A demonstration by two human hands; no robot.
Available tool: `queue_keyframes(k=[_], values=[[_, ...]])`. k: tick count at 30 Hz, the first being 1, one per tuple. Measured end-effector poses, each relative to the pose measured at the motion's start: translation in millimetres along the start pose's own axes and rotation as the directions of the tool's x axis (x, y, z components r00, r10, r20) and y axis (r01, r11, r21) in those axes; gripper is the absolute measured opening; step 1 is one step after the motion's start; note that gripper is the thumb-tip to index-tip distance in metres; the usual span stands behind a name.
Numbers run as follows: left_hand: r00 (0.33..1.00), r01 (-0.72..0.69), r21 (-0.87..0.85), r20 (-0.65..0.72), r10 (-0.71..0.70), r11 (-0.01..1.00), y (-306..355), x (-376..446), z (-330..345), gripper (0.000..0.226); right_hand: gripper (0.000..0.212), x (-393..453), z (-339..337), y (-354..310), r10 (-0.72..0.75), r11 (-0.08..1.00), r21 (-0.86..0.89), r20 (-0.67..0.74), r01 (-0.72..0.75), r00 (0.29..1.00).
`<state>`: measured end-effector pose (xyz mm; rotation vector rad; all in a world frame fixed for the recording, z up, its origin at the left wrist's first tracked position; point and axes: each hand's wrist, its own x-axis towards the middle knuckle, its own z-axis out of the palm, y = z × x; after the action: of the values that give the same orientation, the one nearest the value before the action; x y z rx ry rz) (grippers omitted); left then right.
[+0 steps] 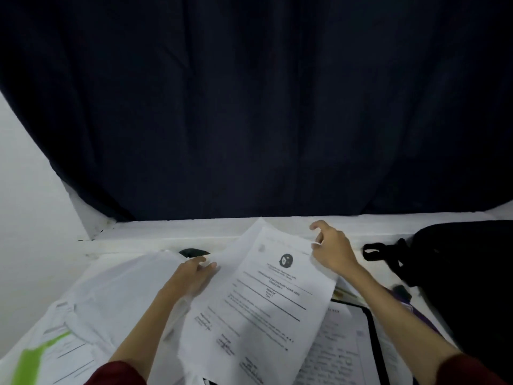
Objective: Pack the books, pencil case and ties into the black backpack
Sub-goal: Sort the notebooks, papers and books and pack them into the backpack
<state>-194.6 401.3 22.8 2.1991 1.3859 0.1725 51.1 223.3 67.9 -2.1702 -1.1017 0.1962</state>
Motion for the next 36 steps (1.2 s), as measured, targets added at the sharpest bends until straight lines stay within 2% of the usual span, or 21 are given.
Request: queue_keyframes(k=[2,4,6,8,12,15,18,21,23,26,28,31,34,36], values=[[0.997,0.020,-0.075,-0.076,-0.026,0.997,-4,2,0,0.049,0.055,-1,12,-1,0.010,0.995,-0.098,-0.052,-0.015,0.999],[0.993,0.068,0.033,-0.095,-0.064,0.997,-7,3,-3,0.048,0.060,-10,24,5,0.051,0.996,-0.064,-0.075,-0.056,0.996],[0.994,0.111,0.176,-0.034,-0.107,0.978,-6,0,-6,0.057,0.056,-23,33,16,0.114,0.992,-0.048,-0.078,-0.118,0.990],[0.994,0.091,0.213,0.044,-0.103,0.973,-5,-4,-3,0.067,0.047,-36,36,27,0.186,0.978,-0.082,-0.091,-0.193,0.978],[0.989,0.102,0.110,0.100,-0.113,0.989,0,-13,-1,0.076,0.026,-66,35,43,0.288,0.956,0.128,-0.227,-0.265,0.930],[0.980,0.139,0.135,0.125,-0.156,0.981,-1,-17,-6,0.080,0.024,-79,32,47,0.376,0.912,0.216,-0.108,-0.348,0.920],[0.977,0.161,-0.025,0.145,-0.156,0.987,-6,-20,-9,0.051,0.039,-82,32,39,0.379,0.905,0.193,0.047,-0.380,0.924],[0.967,0.163,-0.350,0.243,-0.078,0.923,-4,-28,-12,0.036,0.053,-79,36,24,0.364,0.810,0.451,0.116,-0.375,0.924],[0.953,0.204,-0.539,0.299,-0.040,0.817,3,-42,-13,0.046,0.055,-79,42,15,0.356,0.753,0.537,0.151,-0.379,0.922],[0.935,0.182,-0.586,0.351,0.045,0.790,12,-56,-11,0.049,0.035,-79,51,6,0.313,0.752,0.570,0.132,-0.330,0.941],[0.916,0.186,-0.642,0.387,0.105,0.744,14,-62,-9,0.043,0.029,-79,51,3,0.326,0.672,0.661,0.143,-0.335,0.935],[0.950,0.075,-0.717,0.263,0.169,0.693,13,-66,-14,0.041,0.044,-79,45,6,0.344,0.469,0.796,0.236,-0.384,0.909],[0.957,-0.082,-0.781,0.111,0.267,0.619,28,-79,-32,0.038,0.052,-77,31,4,0.177,0.259,0.878,0.366,-0.402,0.914],[0.939,-0.175,-0.826,0.024,0.343,0.536,44,-91,-47,0.036,0.046,-72,14,-5,0.045,0.212,0.903,0.372,-0.373,0.927]])
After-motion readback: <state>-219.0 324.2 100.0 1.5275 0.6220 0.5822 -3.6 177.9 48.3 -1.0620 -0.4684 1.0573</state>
